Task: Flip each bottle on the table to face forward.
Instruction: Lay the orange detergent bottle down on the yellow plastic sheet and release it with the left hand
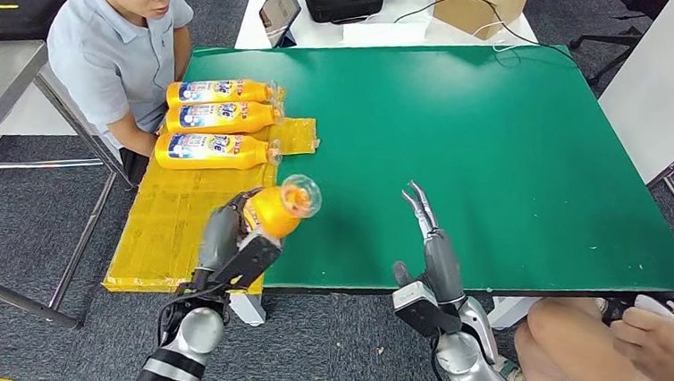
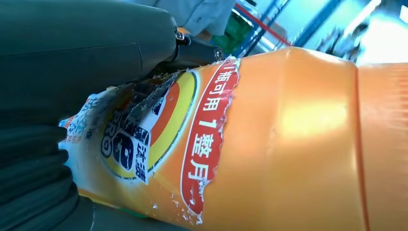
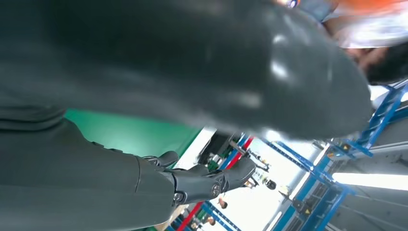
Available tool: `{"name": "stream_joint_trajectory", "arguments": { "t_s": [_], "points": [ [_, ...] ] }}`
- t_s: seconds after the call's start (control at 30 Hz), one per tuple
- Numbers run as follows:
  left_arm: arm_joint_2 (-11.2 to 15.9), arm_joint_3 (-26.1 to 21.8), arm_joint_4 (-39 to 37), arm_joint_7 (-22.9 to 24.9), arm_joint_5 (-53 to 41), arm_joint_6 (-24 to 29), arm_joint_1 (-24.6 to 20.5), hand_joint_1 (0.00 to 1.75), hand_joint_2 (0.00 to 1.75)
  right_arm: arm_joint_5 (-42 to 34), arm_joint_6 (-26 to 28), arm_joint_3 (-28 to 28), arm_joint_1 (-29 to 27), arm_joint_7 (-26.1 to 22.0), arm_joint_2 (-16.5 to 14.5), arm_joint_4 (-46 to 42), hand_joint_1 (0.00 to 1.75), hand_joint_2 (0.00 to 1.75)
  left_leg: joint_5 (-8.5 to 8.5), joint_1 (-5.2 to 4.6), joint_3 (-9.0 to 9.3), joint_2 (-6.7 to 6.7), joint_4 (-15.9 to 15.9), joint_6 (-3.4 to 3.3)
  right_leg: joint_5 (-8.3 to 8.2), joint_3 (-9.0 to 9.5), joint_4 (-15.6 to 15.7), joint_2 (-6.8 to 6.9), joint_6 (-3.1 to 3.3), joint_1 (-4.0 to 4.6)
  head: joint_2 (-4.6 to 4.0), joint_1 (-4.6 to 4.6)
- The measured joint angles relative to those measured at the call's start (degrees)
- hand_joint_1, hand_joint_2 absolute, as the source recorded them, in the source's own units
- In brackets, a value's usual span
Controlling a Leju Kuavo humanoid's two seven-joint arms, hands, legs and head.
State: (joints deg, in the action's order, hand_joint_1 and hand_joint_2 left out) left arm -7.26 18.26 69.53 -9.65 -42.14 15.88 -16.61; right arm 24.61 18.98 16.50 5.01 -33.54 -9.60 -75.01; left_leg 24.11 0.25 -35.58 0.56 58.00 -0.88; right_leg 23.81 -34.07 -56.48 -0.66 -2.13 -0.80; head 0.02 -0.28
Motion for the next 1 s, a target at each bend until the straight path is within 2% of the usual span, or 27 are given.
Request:
{"name": "stream_joint_trajectory", "arguments": {
  "t_s": [0.27, 0.4, 0.6, 0.73, 1.0],
  "points": [
    [0.6, 1.1, -8.4, 1.8, -4.1, -1.1, -4.1, 1.75, 1.75, 0.0, -1.4, -0.9, -0.7, 0.1, -0.4, -2.1, 0.0, 0.0, -0.01, 0.01, -0.03, 0.0, 0.0, 0.02, 0.01, -0.02, 0.0, 0.0, -0.01, -0.01, 0.0, -0.01],
    [0.8, 2.7, -13.7, 6.2, -12.2, -2.5, -7.7, 1.75, 1.75, 0.1, -3.5, -0.9, -0.6, 0.3, -0.7, -2.1, 0.0, 0.0, 0.0, 0.0, -0.03, 0.02, 0.0, 0.02, 0.01, 0.01, 0.0, 0.01, 0.0, -0.01, 0.0, 0.0],
    [0.8, 5.3, -27.6, 12.2, -24.4, -1.9, -15.6, 1.75, 1.75, -0.2, -5.4, -0.8, -0.2, 0.4, -1.6, -1.3, 0.0, 0.0, -0.07, 0.01, 0.08, -0.04, 0.0, 0.08, -0.06, 0.06, 0.0, -0.01, 0.05, 0.02, 0.0, 0.0],
    [0.8, 6.4, -35.0, 16.6, -30.8, -3.4, -19.5, 1.75, 1.75, -0.9, -6.0, -0.8, 0.3, 0.4, -2.0, 0.0, 0.0, 0.0, -0.12, 0.03, 0.08, -0.04, 0.0, 0.1, -0.13, 0.05, -0.1, 0.0, 0.14, 0.05, 0.0, -0.01],
    [0.6, 7.3, -42.9, 18.8, -32.4, -8.0, -24.3, 1.71, 1.75, -1.1, -6.6, -0.7, 1.1, 0.3, -2.8, 2.7, 0.0, 0.0, -0.1, 0.03, 0.05, -0.01, 0.0, 0.09, -0.11, 0.07, -0.1, 0.01, 0.14, 0.02, 0.0, 0.0]
  ]
}}
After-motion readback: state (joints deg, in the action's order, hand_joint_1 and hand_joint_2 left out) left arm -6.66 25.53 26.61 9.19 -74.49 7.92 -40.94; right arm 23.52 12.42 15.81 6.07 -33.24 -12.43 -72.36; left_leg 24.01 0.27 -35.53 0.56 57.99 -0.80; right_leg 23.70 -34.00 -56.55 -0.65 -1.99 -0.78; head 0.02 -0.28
